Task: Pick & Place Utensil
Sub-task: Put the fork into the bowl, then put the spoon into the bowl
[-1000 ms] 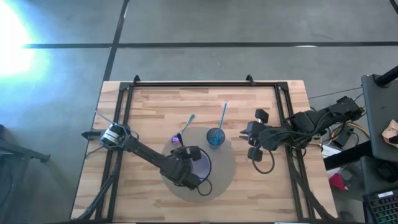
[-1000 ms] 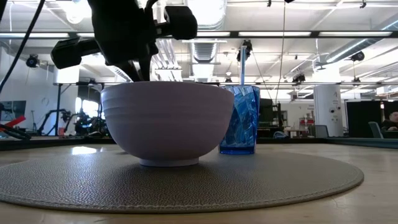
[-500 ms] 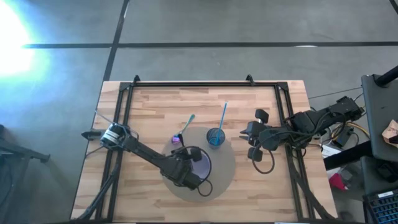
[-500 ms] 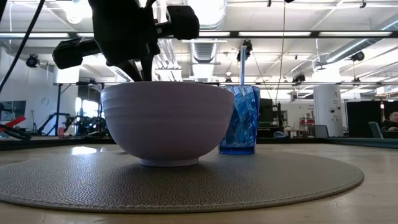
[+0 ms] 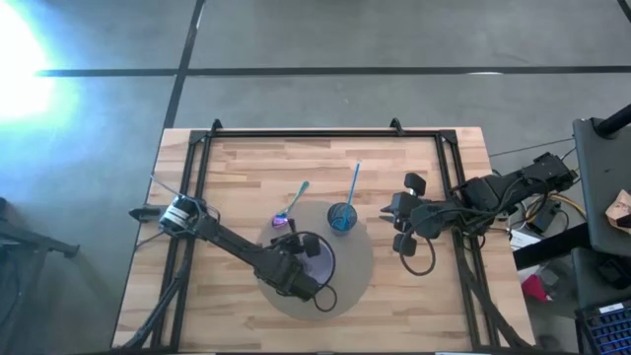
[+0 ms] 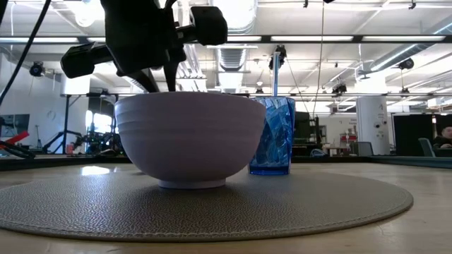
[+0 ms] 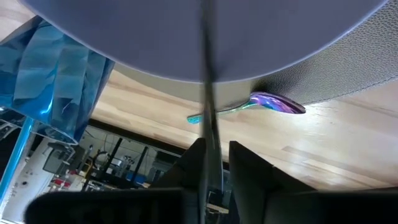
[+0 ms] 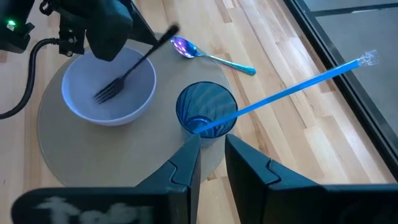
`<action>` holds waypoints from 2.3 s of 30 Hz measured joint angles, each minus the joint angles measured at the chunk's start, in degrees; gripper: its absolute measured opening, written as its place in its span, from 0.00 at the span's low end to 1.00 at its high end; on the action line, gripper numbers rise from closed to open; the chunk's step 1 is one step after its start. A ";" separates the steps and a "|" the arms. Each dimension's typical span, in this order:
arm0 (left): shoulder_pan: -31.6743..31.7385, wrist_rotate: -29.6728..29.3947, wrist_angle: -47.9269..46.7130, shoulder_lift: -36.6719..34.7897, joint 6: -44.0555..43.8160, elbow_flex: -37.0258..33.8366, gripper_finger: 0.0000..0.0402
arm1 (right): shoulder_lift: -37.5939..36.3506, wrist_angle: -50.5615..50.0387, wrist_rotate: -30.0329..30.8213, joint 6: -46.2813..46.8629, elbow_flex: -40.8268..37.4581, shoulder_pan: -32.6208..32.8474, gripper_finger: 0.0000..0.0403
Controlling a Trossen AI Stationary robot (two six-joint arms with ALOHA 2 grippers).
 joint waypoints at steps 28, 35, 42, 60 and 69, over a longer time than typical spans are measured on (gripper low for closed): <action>-0.24 -3.38 -7.03 -0.02 -13.97 0.71 0.22 | 0.00 0.00 0.00 0.02 0.00 0.00 0.17; -0.63 0.93 -11.07 -0.09 -20.41 2.59 0.22 | 0.00 0.02 -0.05 0.02 0.00 -0.02 0.17; -1.35 2.89 -12.66 -0.37 -25.79 3.41 0.22 | 0.00 0.03 -0.20 0.00 0.00 -0.02 0.17; -1.77 3.58 -12.64 -6.01 -30.95 3.40 0.22 | 0.00 0.11 -1.55 0.02 0.90 0.00 0.17; 0.86 3.69 -12.37 -15.93 -43.76 3.18 0.22 | -0.02 0.02 -4.49 0.02 0.90 0.00 0.17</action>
